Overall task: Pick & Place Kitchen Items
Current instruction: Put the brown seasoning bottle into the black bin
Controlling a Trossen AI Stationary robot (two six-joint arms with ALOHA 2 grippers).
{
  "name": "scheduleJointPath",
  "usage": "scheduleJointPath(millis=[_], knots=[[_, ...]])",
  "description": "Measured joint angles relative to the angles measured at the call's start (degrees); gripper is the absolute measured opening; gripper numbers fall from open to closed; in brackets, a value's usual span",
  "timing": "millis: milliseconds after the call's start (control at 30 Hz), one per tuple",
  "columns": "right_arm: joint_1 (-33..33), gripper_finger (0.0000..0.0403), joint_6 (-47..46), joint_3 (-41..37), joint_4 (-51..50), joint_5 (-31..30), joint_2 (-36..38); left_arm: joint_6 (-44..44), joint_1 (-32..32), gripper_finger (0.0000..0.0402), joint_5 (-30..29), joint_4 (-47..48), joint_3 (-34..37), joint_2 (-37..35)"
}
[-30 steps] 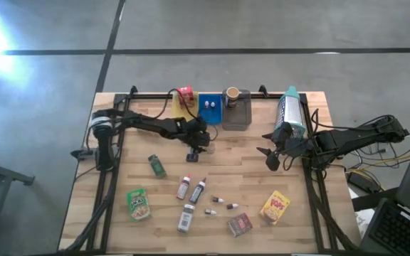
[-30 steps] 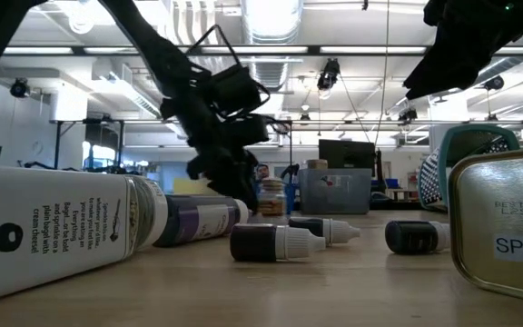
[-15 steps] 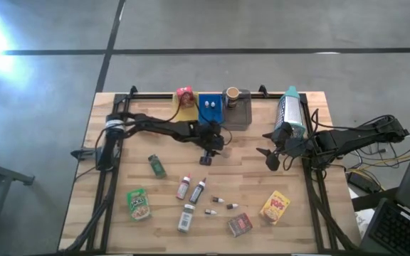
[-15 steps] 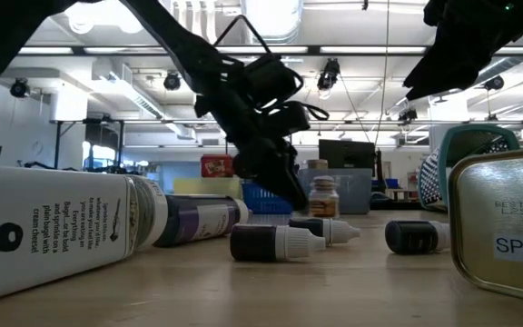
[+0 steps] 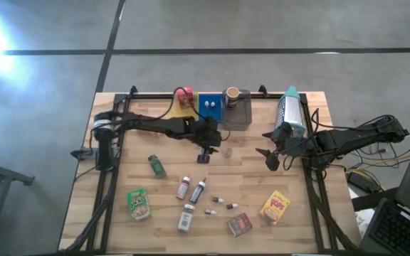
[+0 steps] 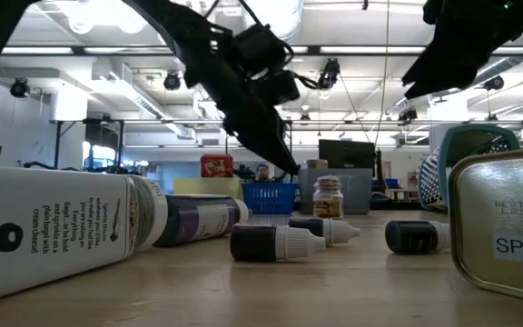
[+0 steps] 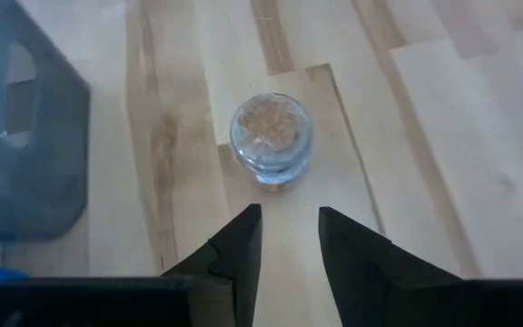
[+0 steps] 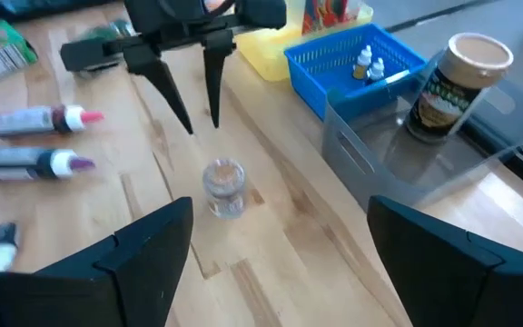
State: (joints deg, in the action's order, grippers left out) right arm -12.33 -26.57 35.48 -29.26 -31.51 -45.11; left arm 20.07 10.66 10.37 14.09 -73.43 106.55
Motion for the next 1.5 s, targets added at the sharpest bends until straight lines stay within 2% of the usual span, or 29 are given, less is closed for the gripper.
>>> scheduleJointPath(millis=[200,367,500,600,700,933,1167,1500], knots=[[0.0,0.0316,1.6,0.0,2.5,0.1,-0.8,-3.3,0.0,0.0102,-2.9,-5.5,7.8,-8.4],[0.0,0.0302,4.1,0.0,3.1,0.2,-2.5,-7.8,0.0,0.0095,-8.5,-11.0,16.2,-16.9],[0.0,0.0293,4.6,0.3,4.4,0.3,-3.0,-11.5,0.1,0.0094,-10.0,-13.1,21.5,-23.5],[0.0,0.0294,4.7,1.0,4.6,0.3,-3.0,-15.5,0.0,0.0098,-13.8,-13.3,24.2,-28.0],[0.0,0.0304,4.8,1.8,4.6,0.3,-3.1,-15.9,0.1,0.0115,-16.7,-13.0,26.8,-32.7],[0.2,0.0334,4.7,2.8,5.8,0.5,-4.3,-18.0,0.0,0.0188,-22.7,-13.1,33.3,-42.6],[2.8,0.0345,7.4,3.3,7.7,4.3,-9.1,-17.8,0.1,0.0215,-23.4,-15.8,40.6,-48.6],[5.5,0.0317,10.7,5.5,9.1,7.2,-15.1,-17.8,0.0,0.0216,-23.3,-16.7,44.5,-50.8]])
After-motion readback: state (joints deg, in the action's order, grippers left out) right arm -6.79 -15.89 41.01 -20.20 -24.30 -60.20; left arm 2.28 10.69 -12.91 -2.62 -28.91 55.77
